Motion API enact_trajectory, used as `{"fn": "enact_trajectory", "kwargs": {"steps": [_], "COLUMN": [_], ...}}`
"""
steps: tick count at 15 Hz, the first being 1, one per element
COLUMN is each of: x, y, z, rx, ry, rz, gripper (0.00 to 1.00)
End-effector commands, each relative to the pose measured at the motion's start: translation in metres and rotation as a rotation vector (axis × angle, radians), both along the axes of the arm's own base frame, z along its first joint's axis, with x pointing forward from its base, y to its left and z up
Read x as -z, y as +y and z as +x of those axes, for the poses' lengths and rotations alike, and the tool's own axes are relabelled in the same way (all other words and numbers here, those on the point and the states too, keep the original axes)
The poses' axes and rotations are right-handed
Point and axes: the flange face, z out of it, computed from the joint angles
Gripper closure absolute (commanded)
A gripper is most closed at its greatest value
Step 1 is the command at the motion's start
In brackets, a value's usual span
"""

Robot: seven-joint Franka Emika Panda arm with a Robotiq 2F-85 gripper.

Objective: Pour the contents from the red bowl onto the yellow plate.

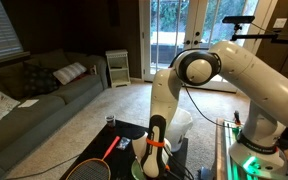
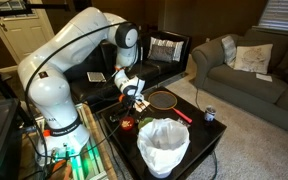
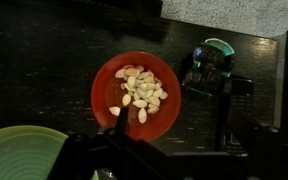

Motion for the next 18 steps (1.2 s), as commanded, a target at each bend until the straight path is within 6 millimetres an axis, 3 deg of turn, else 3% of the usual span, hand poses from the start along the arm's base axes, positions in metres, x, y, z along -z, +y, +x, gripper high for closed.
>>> {"fn": "enact_trajectory", "kwargs": {"steps": [1, 11, 18], "x": [0.015, 0.056, 0.067], "y": [0.000, -0.013, -0.028], "z": [-0.005, -0.025, -0.027], "rx": [-0.010, 0.051, 0.128], "ry": [-0.073, -0.222, -0.311], "rz": [-0.070, -0.130, -0.115], "gripper": [0.00, 0.00, 0.00]}}
